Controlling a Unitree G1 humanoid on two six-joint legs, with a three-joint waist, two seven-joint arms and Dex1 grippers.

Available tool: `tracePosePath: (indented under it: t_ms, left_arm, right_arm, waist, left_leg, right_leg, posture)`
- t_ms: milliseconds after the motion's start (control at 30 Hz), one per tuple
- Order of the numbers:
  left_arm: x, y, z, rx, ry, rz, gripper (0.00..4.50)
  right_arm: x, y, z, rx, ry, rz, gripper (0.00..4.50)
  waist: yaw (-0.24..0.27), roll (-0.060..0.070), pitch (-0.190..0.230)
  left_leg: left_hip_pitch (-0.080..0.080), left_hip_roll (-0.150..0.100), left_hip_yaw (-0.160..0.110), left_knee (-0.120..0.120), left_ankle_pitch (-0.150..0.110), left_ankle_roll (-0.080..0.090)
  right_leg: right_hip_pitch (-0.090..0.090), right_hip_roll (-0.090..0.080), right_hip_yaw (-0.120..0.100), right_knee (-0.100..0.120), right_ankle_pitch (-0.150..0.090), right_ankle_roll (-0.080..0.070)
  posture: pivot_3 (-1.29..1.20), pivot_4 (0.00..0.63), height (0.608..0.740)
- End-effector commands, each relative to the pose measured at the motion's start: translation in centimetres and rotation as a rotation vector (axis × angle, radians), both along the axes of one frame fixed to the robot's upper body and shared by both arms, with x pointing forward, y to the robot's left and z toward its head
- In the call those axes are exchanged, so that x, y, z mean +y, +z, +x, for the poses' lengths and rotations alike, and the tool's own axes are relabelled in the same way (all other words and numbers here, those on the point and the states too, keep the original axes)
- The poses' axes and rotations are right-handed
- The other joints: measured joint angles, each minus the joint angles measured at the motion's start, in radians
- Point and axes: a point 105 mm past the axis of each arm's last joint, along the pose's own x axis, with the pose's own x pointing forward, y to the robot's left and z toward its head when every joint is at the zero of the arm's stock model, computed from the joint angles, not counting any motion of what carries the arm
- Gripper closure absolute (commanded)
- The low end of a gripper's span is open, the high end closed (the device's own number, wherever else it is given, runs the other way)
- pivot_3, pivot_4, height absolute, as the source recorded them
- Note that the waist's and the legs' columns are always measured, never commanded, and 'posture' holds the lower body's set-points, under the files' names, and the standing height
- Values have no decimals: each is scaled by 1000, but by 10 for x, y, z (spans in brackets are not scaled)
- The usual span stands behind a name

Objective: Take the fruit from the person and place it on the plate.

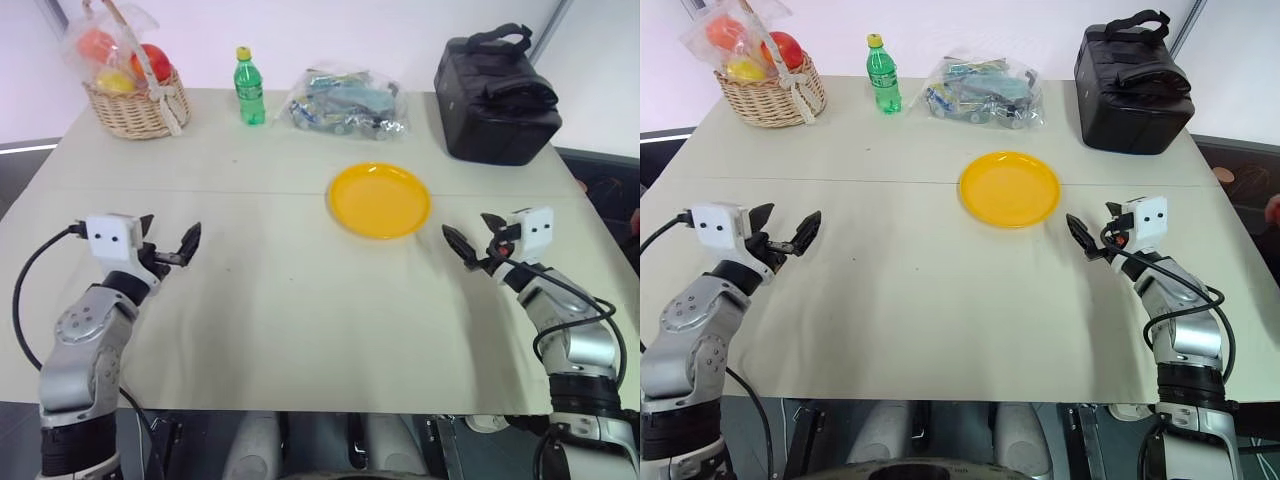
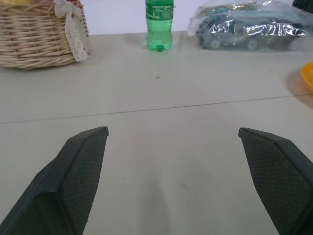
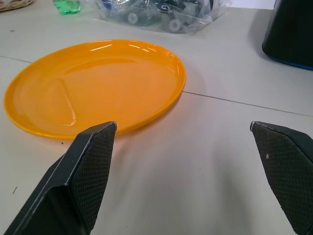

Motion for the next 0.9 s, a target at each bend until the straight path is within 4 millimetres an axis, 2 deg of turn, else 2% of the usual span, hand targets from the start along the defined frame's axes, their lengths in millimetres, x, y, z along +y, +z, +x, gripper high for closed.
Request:
tracePosePath:
  t_ms: [33,500,900]
  left_arm:
    - [-2,9,0,-28,-18,0,27]
    - [4,10,5,-47,26,16,27]
    - [-2,12,10,-55,6,8,27]
  right_arm:
    - [5,12,-1,-48,18,-4,0]
    - [7,12,1,-48,19,-1,0]
    - [16,10,5,-46,49,4,0]
  waist:
    - [0,0,0]
    - [0,0,0]
    - [0,0,0]
  left_leg:
    - [0,0,0,0,0,0]
    - [0,0,0,0,0,0]
    - [0,0,0,0,0,0]
  right_leg:
    - [0,0,0,0,0,0]
    - [0,0,0,0,0,0]
    - [0,0,0,0,0,0]
  posture:
    - [0,150,740]
    - [0,150,740]
    - [0,150,740]
